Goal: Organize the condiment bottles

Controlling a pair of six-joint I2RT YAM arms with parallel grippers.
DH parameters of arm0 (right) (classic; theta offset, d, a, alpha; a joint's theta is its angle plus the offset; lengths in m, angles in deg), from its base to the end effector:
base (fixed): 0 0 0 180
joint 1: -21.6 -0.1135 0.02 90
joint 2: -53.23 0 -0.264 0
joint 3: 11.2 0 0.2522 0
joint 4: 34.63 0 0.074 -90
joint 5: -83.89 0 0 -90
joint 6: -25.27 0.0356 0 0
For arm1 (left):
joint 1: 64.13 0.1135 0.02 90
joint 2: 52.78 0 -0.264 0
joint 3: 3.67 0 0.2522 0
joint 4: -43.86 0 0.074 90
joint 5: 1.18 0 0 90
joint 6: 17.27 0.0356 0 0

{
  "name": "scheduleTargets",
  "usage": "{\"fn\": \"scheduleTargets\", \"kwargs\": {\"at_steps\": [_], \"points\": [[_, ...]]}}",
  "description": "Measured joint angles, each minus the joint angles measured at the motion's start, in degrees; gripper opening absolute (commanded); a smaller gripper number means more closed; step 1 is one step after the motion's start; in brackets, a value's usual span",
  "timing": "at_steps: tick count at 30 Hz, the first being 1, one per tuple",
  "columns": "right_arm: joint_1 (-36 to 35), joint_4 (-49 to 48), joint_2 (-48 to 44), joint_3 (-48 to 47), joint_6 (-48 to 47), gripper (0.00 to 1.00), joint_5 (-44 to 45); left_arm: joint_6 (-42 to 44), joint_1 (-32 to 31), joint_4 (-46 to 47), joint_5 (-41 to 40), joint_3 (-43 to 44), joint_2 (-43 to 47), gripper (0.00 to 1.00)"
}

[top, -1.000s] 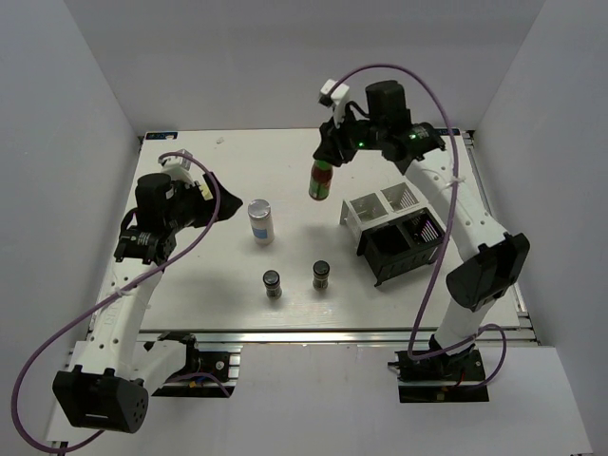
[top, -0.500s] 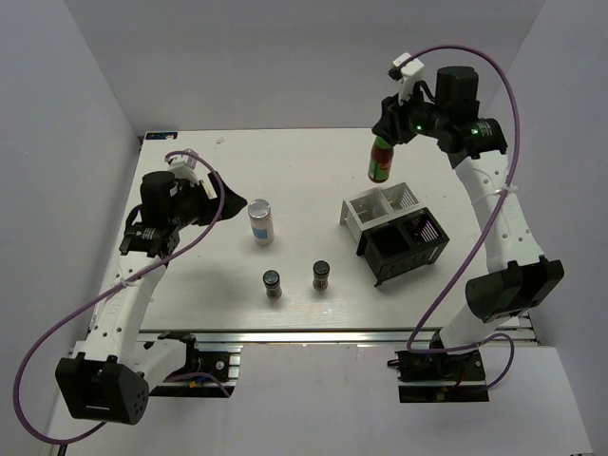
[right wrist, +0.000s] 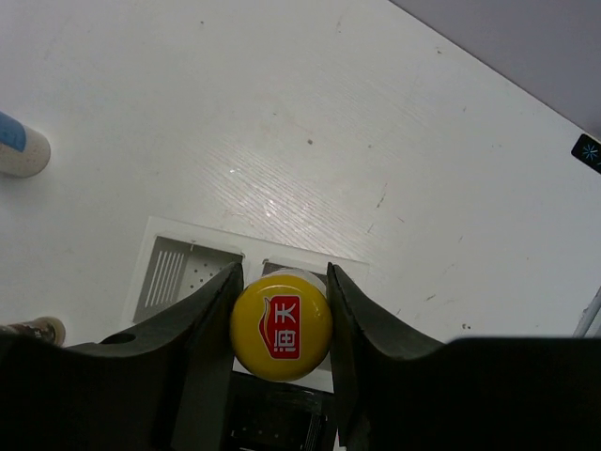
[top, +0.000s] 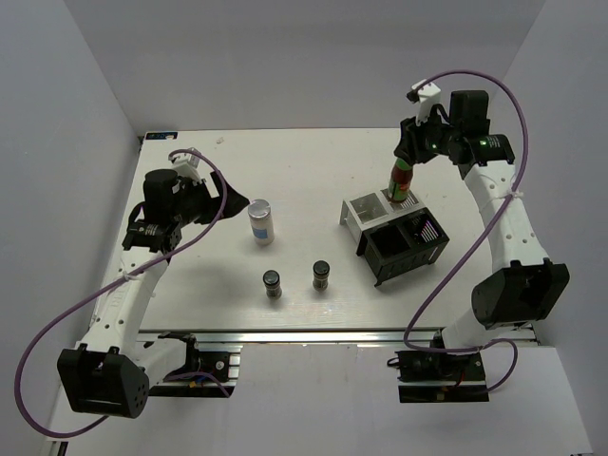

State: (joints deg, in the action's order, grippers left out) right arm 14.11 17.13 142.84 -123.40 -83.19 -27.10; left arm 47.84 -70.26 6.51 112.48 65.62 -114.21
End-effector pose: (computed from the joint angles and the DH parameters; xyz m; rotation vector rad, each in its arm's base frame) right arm 0.3401 0.0576 0.4221 -0.6747 1.9394 0.2619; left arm 0.2335 -0.0394 0.3274 -0.0896 2.1253 -0.7555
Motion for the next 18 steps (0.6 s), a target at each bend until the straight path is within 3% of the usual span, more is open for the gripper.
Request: {"fn": "scheduleTargets", "kwargs": {"at_steps": [18], "points": [[1.9,-7.3,-2.93,15.32,-1.51,0.0,0.11,0.0,0.0,0.28,0.59,-0.02,-0.57,0.98]]}}
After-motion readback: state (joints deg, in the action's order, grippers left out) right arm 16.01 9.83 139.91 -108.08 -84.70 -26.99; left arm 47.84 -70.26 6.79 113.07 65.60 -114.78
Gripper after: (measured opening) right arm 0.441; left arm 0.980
